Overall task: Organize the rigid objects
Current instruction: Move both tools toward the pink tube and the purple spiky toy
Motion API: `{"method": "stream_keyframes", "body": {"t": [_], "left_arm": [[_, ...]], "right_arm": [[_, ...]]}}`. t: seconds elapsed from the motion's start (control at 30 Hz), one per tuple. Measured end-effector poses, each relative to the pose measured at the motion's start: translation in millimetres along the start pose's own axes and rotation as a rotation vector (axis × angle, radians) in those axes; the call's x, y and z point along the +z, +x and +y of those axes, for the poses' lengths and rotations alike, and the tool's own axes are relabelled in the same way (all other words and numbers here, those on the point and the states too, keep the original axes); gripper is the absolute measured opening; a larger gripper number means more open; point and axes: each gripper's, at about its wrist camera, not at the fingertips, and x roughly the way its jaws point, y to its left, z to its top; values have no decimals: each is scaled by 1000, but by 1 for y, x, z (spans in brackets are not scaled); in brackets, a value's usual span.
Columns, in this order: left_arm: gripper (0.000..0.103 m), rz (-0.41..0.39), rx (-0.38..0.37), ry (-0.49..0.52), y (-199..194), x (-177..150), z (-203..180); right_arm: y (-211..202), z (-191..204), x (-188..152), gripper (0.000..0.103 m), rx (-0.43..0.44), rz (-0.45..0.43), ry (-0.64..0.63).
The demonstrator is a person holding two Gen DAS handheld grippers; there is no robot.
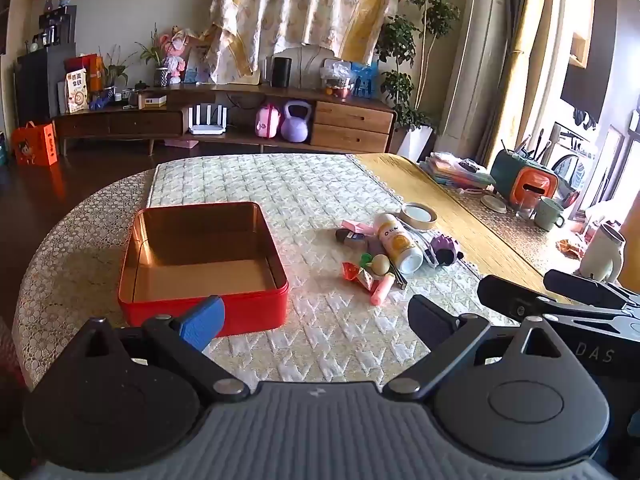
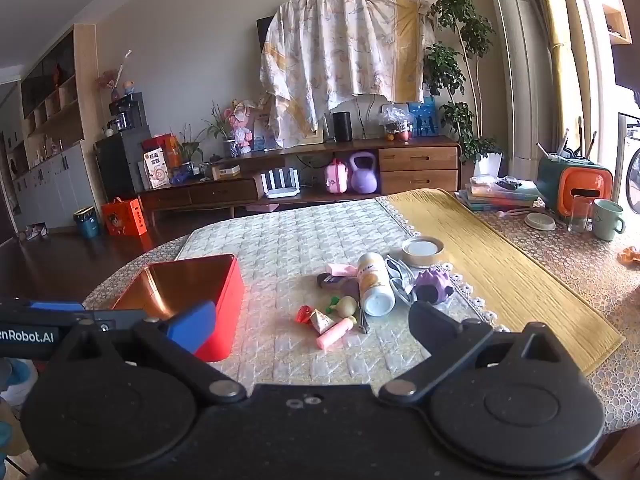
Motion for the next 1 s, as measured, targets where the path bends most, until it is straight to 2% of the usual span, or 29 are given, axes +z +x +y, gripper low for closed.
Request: {"method": "stream_keyframes", "body": {"t": [1.0], "left_arm": [[99,-8,2,1,-7,2,2]], "right_arm": [[-2,3,2,103,3,-1,-14]]}}
